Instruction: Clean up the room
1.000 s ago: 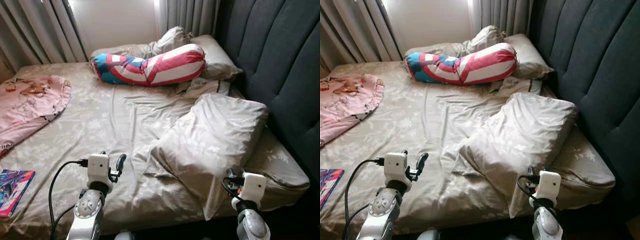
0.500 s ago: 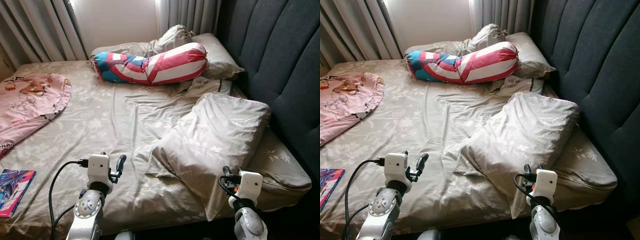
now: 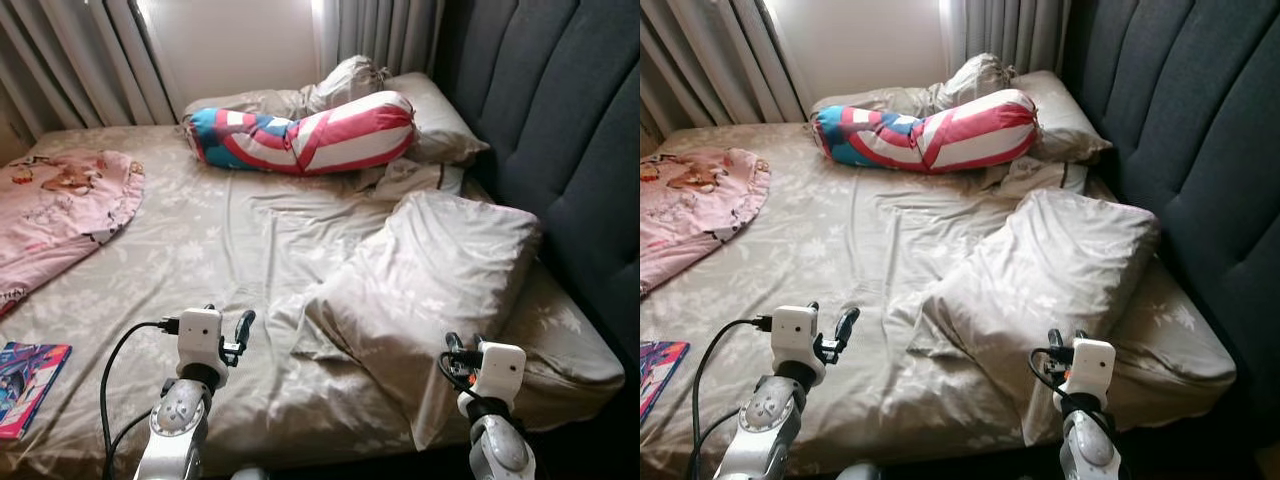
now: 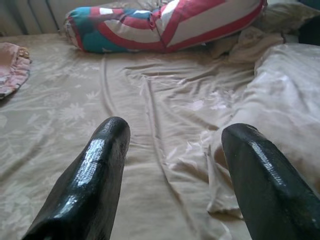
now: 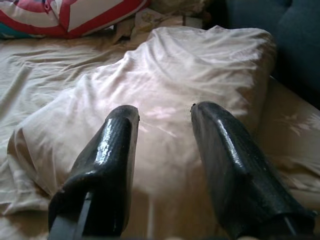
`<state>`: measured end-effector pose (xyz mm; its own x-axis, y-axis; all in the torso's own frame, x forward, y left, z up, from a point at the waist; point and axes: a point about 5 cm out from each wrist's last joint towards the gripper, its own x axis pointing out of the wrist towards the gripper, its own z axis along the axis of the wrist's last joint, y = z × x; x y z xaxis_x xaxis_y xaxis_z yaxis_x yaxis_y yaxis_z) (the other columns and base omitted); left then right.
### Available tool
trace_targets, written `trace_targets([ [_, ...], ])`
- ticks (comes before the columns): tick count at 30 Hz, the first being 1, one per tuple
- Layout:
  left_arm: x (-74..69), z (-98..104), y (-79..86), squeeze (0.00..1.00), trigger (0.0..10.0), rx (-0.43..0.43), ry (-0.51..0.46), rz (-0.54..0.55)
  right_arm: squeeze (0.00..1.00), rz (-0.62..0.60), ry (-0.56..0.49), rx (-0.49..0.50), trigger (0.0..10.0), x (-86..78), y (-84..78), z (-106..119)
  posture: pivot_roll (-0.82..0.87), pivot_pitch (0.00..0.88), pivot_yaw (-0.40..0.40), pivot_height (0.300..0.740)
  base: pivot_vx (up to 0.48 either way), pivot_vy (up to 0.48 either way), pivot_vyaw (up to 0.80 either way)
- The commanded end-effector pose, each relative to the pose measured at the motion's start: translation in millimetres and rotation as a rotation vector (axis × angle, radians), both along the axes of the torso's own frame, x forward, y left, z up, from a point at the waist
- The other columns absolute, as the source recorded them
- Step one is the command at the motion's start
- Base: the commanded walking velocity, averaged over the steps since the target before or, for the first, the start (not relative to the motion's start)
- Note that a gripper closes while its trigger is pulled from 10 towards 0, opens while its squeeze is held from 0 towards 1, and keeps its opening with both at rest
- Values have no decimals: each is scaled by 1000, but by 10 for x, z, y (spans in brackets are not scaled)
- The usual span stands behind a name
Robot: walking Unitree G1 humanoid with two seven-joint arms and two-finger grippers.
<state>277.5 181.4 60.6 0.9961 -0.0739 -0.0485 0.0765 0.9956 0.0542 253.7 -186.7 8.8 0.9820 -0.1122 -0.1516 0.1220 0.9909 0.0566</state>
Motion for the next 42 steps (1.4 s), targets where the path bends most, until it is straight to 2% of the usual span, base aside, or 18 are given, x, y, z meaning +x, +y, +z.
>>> trace_targets([
  [1, 25, 30, 15, 0, 10000, 0, -5, 8, 0, -4, 0, 11, 10000, 32, 15, 19, -99, 3, 8, 659, 0, 0, 0],
  [8, 23, 46, 24, 0, 10000, -18, -19, 13, 0, -12, 28, 1, 10000, 16, 11, -17, -102, 3, 10, 629, 0, 0, 0],
  [27, 45, 75, 5, 0, 10000, -24, -28, 2, 0, -19, 23, 1, 10000, 8, -1, -17, -109, 25, 8, 629, 0, 0, 0],
  [38, 70, 81, 8, 0, 10000, -23, -22, -12, 0, 66, -14, 0, 10000, 68, 24, 72, -126, 35, 18, 629, 0, 0, 0],
  [42, 70, 83, 16, 0, 10000, -25, -23, -10, 0, 16, -22, 23, 10000, 103, -42, 105, -127, 35, 18, 629, 0, 0, 0],
])
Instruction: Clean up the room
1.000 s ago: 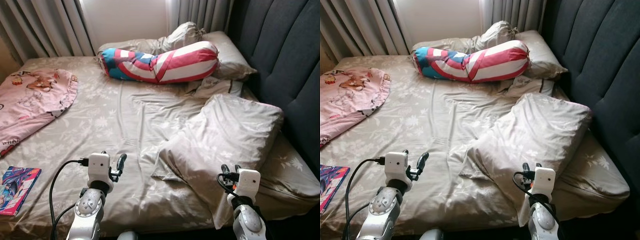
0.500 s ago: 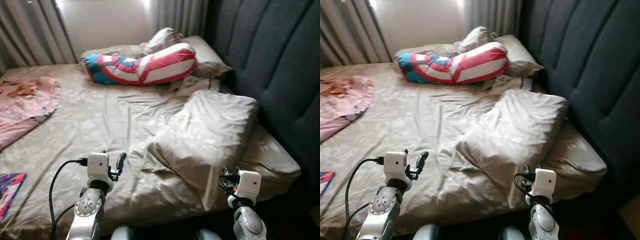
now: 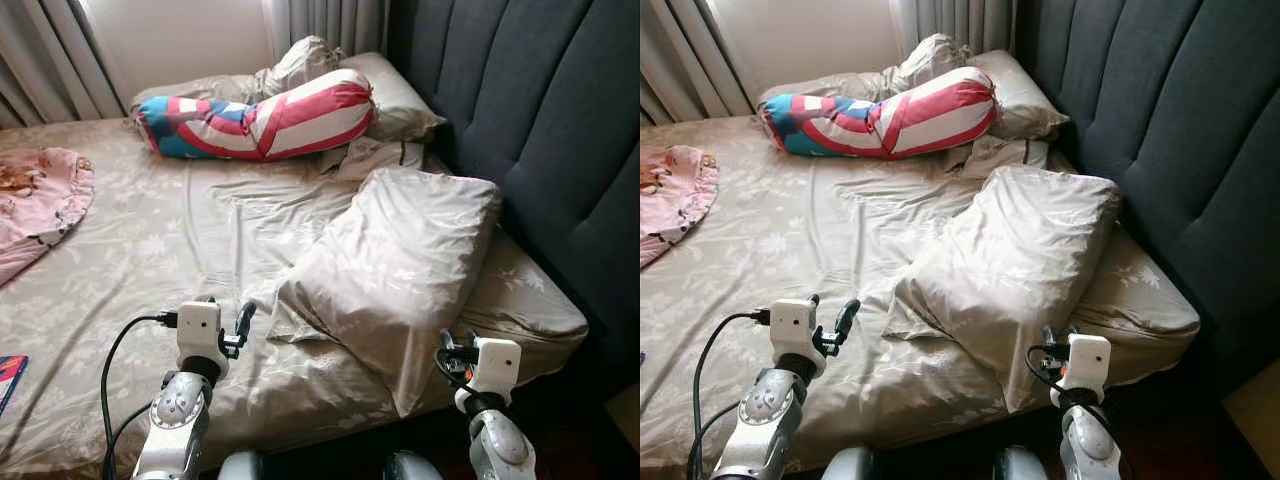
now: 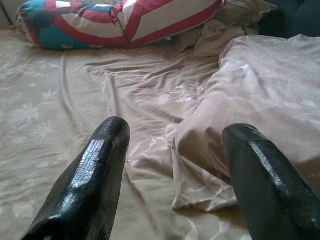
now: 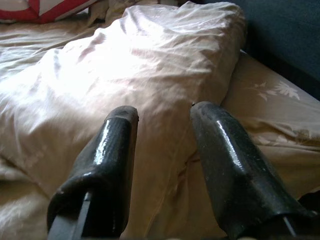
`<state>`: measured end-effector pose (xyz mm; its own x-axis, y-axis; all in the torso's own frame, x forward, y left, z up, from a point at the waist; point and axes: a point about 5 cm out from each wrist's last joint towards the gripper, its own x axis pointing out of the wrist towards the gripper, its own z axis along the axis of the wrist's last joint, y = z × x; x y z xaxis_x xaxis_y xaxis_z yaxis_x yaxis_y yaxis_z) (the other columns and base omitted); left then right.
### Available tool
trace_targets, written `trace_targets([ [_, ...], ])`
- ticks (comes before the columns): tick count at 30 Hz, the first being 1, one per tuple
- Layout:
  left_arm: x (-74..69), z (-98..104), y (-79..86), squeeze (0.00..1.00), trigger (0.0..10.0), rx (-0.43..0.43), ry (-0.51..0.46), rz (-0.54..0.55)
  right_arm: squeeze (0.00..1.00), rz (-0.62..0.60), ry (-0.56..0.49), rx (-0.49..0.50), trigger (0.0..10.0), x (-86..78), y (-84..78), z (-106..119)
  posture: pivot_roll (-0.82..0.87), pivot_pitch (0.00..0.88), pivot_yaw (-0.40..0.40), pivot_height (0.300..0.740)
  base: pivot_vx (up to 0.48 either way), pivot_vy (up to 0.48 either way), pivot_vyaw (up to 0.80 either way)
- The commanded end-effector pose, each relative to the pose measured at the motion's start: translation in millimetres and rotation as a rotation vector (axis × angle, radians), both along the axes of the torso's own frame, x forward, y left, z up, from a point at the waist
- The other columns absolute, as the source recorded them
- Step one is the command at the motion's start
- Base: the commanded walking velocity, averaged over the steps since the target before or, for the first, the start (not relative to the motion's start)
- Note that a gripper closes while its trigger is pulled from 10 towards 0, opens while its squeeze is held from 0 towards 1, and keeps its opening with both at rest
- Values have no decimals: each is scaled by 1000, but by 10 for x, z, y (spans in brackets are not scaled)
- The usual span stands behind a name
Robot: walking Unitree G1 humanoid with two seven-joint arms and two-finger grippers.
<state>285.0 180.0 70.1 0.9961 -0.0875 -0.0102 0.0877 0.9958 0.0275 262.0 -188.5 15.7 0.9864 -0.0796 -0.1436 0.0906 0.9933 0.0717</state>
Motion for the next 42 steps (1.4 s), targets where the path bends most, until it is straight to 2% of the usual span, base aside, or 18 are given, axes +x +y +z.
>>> trace_targets([
  [1, -6, -11, 25, 0, 10000, 4, 13, 2, 0, -27, -12, 17, 10000, 25, -34, 38, -127, 35, 18, 629, 0, 0, 0],
  [9, -6, -9, 27, 0, 10000, 8, 16, -2, 0, -71, -7, 44, 10000, 8, -25, 18, -121, 38, 25, 629, 235, 0, 0],
  [18, -5, -10, 25, 0, 10000, 10, 17, -6, 0, -22, 7, 12, 10000, 3, 61, -7, -119, 36, 23, 629, 311, 0, 0],
  [42, -21, -27, 32, 0, 10000, 12, 30, -9, 0, -68, 27, 12, 10000, 18, -16, -23, -111, 40, 26, 629, 333, 0, 0],
])
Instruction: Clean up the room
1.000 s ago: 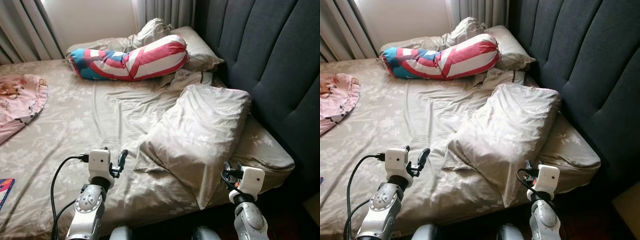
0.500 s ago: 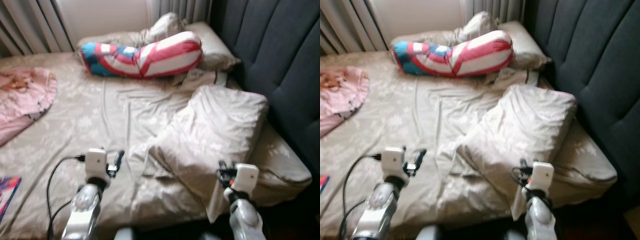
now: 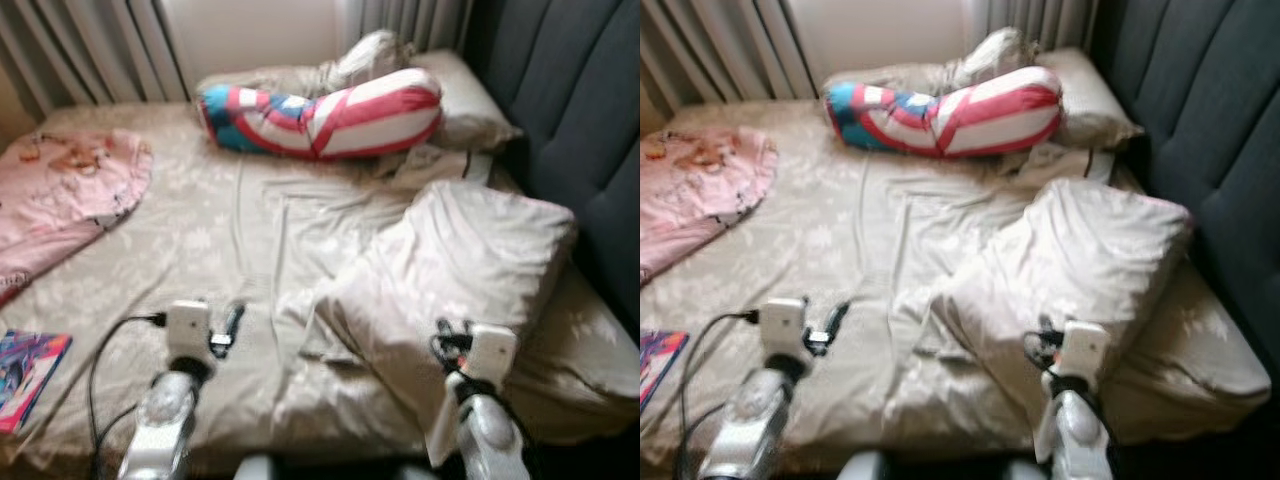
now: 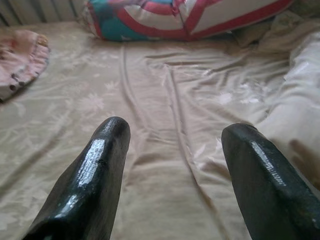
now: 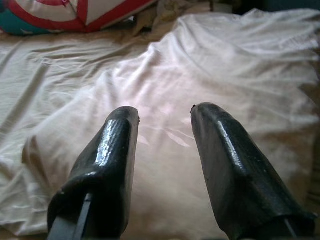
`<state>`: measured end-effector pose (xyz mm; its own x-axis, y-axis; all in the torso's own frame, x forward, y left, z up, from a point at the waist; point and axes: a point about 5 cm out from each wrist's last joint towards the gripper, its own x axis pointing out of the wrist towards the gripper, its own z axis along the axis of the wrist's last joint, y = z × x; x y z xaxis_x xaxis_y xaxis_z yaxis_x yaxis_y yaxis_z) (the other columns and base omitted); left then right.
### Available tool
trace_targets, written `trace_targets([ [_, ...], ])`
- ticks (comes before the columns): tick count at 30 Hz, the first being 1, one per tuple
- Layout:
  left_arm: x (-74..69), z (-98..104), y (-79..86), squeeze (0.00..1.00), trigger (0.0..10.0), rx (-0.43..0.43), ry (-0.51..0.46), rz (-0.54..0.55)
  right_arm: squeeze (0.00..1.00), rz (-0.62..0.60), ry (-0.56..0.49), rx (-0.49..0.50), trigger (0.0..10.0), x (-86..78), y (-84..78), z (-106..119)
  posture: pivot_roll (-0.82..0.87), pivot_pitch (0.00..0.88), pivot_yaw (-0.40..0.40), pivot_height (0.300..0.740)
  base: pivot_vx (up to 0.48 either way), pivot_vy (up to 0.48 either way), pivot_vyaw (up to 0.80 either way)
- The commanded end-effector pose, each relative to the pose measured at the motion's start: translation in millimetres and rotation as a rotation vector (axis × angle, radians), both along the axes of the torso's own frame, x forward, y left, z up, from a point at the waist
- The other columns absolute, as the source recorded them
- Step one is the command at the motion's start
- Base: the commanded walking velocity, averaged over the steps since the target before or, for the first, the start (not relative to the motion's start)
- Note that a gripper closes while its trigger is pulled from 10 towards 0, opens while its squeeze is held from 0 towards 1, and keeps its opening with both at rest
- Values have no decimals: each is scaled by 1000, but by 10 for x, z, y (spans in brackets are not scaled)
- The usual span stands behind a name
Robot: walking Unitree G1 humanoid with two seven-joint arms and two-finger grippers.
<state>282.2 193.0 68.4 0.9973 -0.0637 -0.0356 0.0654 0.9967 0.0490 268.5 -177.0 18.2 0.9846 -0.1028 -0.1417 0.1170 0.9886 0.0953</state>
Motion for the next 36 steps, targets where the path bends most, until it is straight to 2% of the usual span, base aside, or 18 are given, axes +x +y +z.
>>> trace_targets([
  [1, 7, -10, -98, 0, 10000, -12, 6, -32, 0, -41, 31, -11, 10000, -48, -132, -48, -111, 40, 26, 629, 334, 0, 0],
  [8, 6, -11, -96, 0, 10000, -8, 10, -29, 0, -66, 34, -12, 10000, -21, -188, -35, -107, 40, 25, 629, 326, 0, 0],
  [17, 7, -17, -97, 0, 10000, -4, 14, -28, 0, -92, 75, -12, 10000, 48, -290, -40, -107, 40, 26, 629, 0, 0, 0],
  [18, 7, -17, -97, 0, 10000, -4, 14, -29, 608, -89, 76, -2, 10000, 62, -292, -37, -107, 40, 26, 629, 0, 0, 0],
  [19, 7, -15, -96, 0, 10000, -3, 14, -30, 1000, -88, 76, 2, 10000, 78, -295, -29, -96, 42, 28, 629, 0, 0, 0],
  [24, 1, -8, -83, 0, 10000, 3, 16, -32, 1000, -164, 110, 45, 10000, 182, -393, 0, -85, 52, 33, 629, 0, 0, 0],
  [26, 8, 2, -72, 0, 10000, 6, 17, -35, 1000, -180, 114, 78, 10000, 232, -406, 23, -82, 65, 37, 629, 0, 0, 0],
  [36, -29, 9, -9, 0, 10000, 23, 24, -39, 1000, -221, 160, 115, 10000, 338, -433, 45, -57, 75, 60, 629, 0, 0, 0],
])
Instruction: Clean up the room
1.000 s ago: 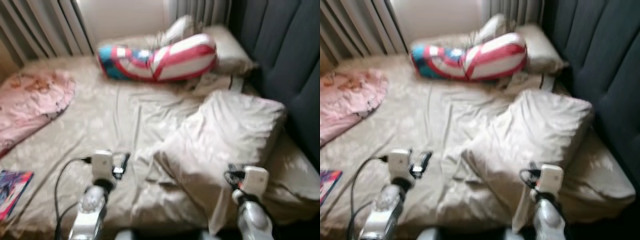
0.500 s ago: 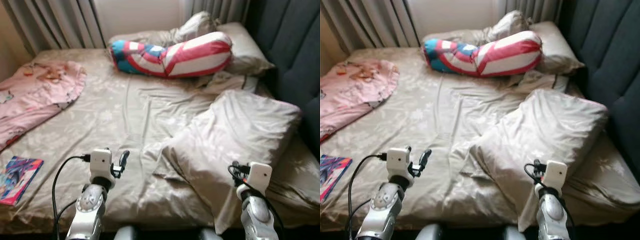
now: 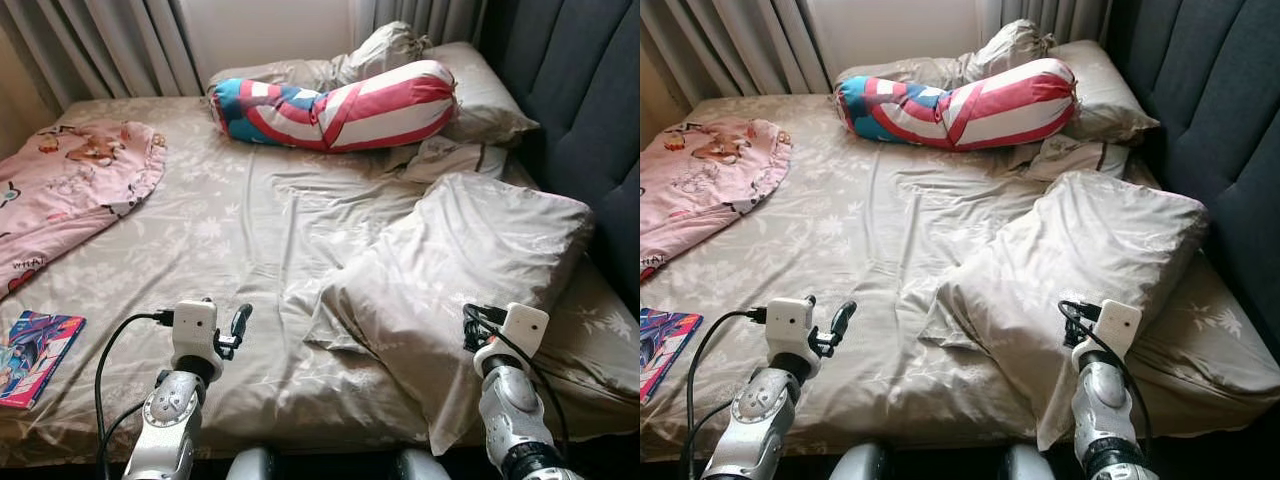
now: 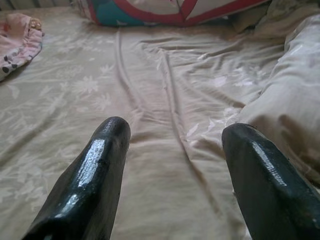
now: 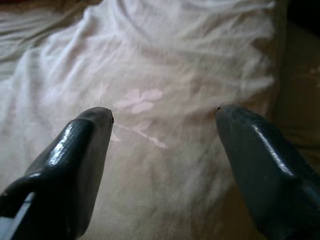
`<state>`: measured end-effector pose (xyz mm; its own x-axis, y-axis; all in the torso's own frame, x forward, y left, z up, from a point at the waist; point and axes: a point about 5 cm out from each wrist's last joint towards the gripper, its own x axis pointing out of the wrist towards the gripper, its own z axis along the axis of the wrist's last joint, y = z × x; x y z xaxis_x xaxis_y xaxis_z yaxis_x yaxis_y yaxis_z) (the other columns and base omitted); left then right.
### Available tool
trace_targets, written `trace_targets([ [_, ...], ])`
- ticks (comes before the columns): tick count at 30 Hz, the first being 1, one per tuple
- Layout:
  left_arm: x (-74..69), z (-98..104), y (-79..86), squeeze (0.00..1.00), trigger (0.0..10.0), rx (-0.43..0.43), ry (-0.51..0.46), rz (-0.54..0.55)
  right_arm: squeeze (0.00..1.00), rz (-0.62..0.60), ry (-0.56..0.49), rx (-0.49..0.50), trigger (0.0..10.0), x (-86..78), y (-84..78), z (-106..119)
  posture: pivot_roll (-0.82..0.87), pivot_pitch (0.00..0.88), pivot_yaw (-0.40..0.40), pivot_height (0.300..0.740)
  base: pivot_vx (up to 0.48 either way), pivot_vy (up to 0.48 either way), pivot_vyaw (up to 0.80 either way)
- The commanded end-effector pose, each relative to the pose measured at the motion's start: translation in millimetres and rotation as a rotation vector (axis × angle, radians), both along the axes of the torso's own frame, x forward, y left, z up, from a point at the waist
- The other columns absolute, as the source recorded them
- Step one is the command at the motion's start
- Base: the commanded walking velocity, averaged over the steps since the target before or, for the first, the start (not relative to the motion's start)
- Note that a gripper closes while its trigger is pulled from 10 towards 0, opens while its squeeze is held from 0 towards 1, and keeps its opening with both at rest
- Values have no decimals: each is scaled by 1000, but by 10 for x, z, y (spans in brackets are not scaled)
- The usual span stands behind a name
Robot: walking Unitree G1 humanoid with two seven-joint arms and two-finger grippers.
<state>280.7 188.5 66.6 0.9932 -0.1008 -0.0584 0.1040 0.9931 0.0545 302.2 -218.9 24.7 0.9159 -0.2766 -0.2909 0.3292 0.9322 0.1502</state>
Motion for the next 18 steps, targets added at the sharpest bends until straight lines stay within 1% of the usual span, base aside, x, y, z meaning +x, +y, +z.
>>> trace_targets([
  [1, -19, 27, 42, 0, 10000, 17, 3, -2, 1000, -22, 22, 28, 10000, 6, -16, -19, -54, 76, 62, 629, 0, 0, 0],
  [10, -48, 20, 70, 0, 10000, 29, 15, -8, 1000, -66, 46, 57, 10000, -25, -18, -70, -43, 75, 75, 629, 0, 0, 0],
  [11, -49, 20, 73, 0, 10000, 31, 16, -9, 12, -70, 45, 72, 10000, -29, -11, -78, -42, 75, 76, 629, 0, 0, 0],
  [12, -51, 18, 78, 0, 10000, 33, 17, -10, 0, -74, 44, 87, 10000, -34, 3, -88, -42, 72, 77, 629, 0, 0, 0],
  [16, -53, 13, 73, 0, 10000, 34, 22, -13, 0, -99, 57, 83, 10000, -63, 11, -121, -45, 69, 77, 629, 0, 0, 0],
  [18, -50, 7, 64, 0, 10000, 35, 24, -16, 0, -101, 74, 96, 10000, -88, 31, -158, -45, 62, 78, 629, 0, 0, 0],
])
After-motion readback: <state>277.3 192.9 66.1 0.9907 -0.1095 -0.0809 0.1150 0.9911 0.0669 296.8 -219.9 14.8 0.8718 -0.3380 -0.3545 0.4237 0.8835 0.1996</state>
